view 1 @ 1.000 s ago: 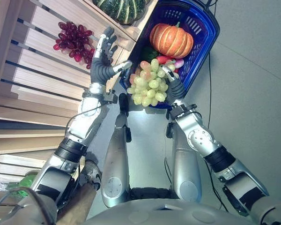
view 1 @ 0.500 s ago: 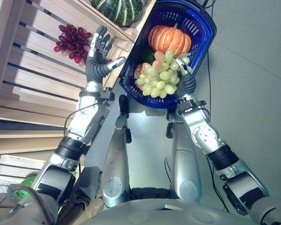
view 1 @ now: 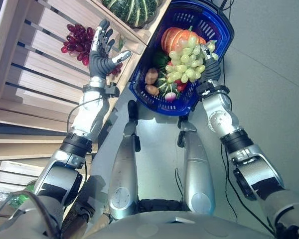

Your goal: Pick up fruits and vegetables into the basket

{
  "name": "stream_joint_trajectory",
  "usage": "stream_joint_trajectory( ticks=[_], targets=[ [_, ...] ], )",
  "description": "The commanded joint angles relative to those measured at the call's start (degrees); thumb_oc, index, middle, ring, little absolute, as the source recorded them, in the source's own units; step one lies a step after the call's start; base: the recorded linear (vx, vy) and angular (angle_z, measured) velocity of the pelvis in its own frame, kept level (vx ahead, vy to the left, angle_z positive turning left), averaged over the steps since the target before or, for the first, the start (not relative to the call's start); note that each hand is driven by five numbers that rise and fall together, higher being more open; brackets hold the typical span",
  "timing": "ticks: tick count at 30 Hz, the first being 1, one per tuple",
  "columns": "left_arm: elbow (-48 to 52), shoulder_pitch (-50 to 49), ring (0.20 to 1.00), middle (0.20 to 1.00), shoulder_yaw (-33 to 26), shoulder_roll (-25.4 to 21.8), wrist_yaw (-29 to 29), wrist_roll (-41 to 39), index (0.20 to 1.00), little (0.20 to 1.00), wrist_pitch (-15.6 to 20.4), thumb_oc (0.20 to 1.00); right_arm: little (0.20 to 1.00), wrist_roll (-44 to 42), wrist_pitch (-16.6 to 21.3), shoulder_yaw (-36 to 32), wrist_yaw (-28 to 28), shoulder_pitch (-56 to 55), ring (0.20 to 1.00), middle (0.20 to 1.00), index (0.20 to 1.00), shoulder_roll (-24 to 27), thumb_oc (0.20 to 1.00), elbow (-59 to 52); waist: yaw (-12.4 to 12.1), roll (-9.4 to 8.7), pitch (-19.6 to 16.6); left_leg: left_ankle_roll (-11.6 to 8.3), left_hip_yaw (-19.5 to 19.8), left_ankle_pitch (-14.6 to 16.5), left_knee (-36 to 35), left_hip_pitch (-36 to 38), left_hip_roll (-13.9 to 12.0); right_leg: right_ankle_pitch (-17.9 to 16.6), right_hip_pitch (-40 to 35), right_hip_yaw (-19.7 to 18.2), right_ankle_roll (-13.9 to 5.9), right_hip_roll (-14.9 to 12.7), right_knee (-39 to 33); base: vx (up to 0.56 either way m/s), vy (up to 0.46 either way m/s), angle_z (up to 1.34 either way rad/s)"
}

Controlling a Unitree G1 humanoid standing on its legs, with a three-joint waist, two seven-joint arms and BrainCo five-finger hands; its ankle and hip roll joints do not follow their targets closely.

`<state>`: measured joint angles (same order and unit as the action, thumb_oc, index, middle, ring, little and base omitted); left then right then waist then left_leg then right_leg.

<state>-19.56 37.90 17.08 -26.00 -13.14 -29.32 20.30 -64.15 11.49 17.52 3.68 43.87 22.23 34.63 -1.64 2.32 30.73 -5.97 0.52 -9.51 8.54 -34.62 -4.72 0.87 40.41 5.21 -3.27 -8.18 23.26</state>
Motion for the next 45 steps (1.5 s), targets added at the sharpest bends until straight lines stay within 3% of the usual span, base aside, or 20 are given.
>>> stream_joint_trajectory(
  ticks=[1, 10, 17, 21, 28, 30, 31, 34, 38, 45],
  targets=[
    [-1.55, 3.34, 1.000, 1.000, -0.89, -2.35, 0.16, -0.41, 1.000, 1.000, 2.51, 1.000, 0.200, 0.53, 0.29, -2.60, -0.76, 4.60, 0.200, 0.200, 0.200, 1.98, 0.200, 0.86, -0.55, 1.78, -0.94, 3.96, -1.89, 6.45, 5.55, -1.27, 6.20, 0.84, -3.96, 4.45, 1.39, 2.83, -3.03, 0.01, -0.016, 0.14],
    [-9.72, 8.00, 1.000, 1.000, 1.35, -3.48, -4.51, 3.29, 1.000, 1.000, 0.77, 1.000, 0.200, 2.37, -4.12, -3.08, -1.13, 16.45, 0.200, 0.200, 0.200, 5.36, 0.200, 22.69, -2.30, 3.77, -0.94, 3.84, -1.44, 6.34, 6.24, -2.57, 6.79, 0.95, -2.39, 5.32, 1.16, 2.16, -1.81, 0.00, 0.004, 0.08],
    [-18.15, 14.90, 1.000, 1.000, 5.86, -8.46, -16.25, 27.18, 1.000, 1.000, -5.03, 1.000, 0.200, 5.17, -6.91, -1.03, -1.17, 24.23, 0.200, 0.200, 0.200, 7.40, 0.200, 33.36, -2.69, 5.65, -0.94, 3.66, -1.81, 5.82, 6.89, -4.26, 6.96, 1.43, -0.01, 4.90, 1.41, 2.24, -0.22, 0.00, 0.056, 0.02],
    [-22.17, 20.73, 1.000, 1.000, 12.22, -12.78, -19.78, 39.71, 1.000, 1.000, -8.66, 1.000, 0.200, 5.19, -8.67, 0.85, -1.15, 26.80, 0.200, 0.200, 0.200, 8.46, 0.200, 35.66, -2.15, 6.61, -0.94, 3.36, -2.33, 5.24, 6.70, -4.54, 6.83, 1.33, 0.71, 4.25, 1.44, 2.18, -0.08, 0.00, 0.099, -0.02],
    [-28.24, 28.76, 1.000, 1.000, 21.40, -16.14, -21.13, 50.94, 1.000, 1.000, -14.82, 1.000, 0.200, 6.09, -10.89, 2.93, -0.83, 28.42, 0.200, 0.200, 0.200, 8.83, 0.200, 37.04, -0.83, 7.60, -0.94, 3.12, -3.26, 4.88, 6.62, -4.92, 6.50, 1.19, 1.75, 3.57, 1.45, 2.07, 0.11, -0.01, 0.081, -0.04],
    [-30.35, 30.38, 1.000, 1.000, 23.87, -16.14, -20.32, 53.09, 1.000, 1.000, -15.47, 1.000, 0.438, 6.63, -11.60, 3.64, -0.34, 28.93, 0.438, 0.438, 0.438, 8.66, 0.438, 37.44, -0.41, 7.78, -0.94, 3.01, -3.54, 4.78, 6.69, -4.99, 6.38, 1.10, 1.89, 3.37, 1.47, 2.01, 0.09, -0.01, 0.058, -0.04],
    [-31.08, 31.14, 1.000, 1.000, 25.08, -16.14, -19.72, 54.16, 1.000, 1.000, -15.54, 1.000, 1.000, 6.60, -12.04, 3.80, 0.23, 29.15, 1.000, 1.000, 1.000, 8.55, 1.000, 37.57, -0.24, 7.83, -0.94, 2.95, -3.69, 4.74, 6.74, -5.09, 6.29, 1.02, 2.03, 3.32, 1.45, 1.96, 0.10, 0.00, 0.051, -0.05],
    [-33.25, 32.77, 1.000, 1.000, 28.64, -15.84, -18.79, 60.49, 1.000, 1.000, -14.95, 1.000, 1.000, 6.93, -13.64, 4.70, 0.53, 30.26, 1.000, 1.000, 1.000, 8.56, 1.000, 38.22, 0.30, 8.12, -0.94, 2.81, -3.99, 4.63, 6.67, -5.19, 6.13, 0.85, 2.37, 2.97, 1.50, 1.98, 0.04, 0.00, 0.056, -0.05],
    [-34.45, 33.73, 1.000, 1.000, 31.99, -15.32, -16.75, 62.67, 1.000, 1.000, -14.40, 1.000, 1.000, 7.27, -14.22, 5.16, 0.96, 30.63, 1.000, 1.000, 1.000, 8.33, 1.000, 38.56, 0.72, 8.32, -0.94, 2.75, -4.29, 4.55, 6.52, -5.21, 6.05, 0.66, 2.49, 2.79, 1.49, 1.92, -0.26, 0.00, 0.038, -0.02],
    [-34.86, 34.15, 1.000, 1.000, 36.18, -14.37, -2.63, 62.34, 1.000, 1.000, -15.75, 1.000, 1.000, 9.04, -15.35, 6.09, -0.48, 30.34, 1.000, 1.000, 1.000, 7.79, 1.000, 38.65, 1.31, 8.25, -0.94, 2.73, -4.70, 4.25, 6.36, -6.13, 5.85, -0.03, 3.40, 2.57, 1.28, 2.08, -0.83, 0.00, 0.003, -0.03]
  ],
)
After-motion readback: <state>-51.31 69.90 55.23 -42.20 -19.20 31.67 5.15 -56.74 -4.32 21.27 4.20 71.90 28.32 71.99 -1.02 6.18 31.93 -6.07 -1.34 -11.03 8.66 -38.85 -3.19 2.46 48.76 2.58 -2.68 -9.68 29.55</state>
